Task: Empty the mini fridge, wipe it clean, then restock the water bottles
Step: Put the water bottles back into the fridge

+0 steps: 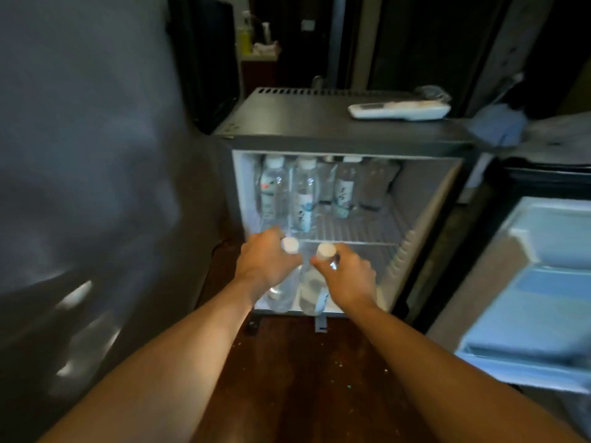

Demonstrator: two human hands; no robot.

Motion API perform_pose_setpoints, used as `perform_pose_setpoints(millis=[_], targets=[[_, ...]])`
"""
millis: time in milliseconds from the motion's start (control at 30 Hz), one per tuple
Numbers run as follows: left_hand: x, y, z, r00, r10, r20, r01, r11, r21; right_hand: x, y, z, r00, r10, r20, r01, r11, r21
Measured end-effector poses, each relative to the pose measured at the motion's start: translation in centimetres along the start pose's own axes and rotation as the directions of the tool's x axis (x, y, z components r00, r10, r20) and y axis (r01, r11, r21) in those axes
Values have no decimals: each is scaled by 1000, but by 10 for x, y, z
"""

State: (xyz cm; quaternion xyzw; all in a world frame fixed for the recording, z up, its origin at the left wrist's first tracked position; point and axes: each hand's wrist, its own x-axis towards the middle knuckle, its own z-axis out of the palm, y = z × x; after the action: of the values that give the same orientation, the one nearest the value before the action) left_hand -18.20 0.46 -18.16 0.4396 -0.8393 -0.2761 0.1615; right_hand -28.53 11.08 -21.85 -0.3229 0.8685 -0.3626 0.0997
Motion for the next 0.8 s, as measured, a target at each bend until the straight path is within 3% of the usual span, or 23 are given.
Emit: perform_pose_setpoints(millis=[133,267,500,600,700,800], targets=[[6,58,14,986,75,-147,-108,968,-226,7,-1,-63,962,33,-272,-7,996,94],[14,94,28,964,20,-264,-119,923,-366,23,-7,-96,929,83,-361,-30,988,151],[58,121,56,928,7,-373,-146,927,-346,68,-3,-98,934,102,-342,-40,982,182],[85,128,64,927,60,-369,-173,944,-282,94,0,-95,950,112,-292,-69,986,153],[112,134,70,932,27,-362,-138,948,-285,120,-5,-95,963,161,-214,-139,984,112],[124,134,79,919,38,-392,-158,947,-279,133,-8,-89,960,174,-218,-154,982,106]])
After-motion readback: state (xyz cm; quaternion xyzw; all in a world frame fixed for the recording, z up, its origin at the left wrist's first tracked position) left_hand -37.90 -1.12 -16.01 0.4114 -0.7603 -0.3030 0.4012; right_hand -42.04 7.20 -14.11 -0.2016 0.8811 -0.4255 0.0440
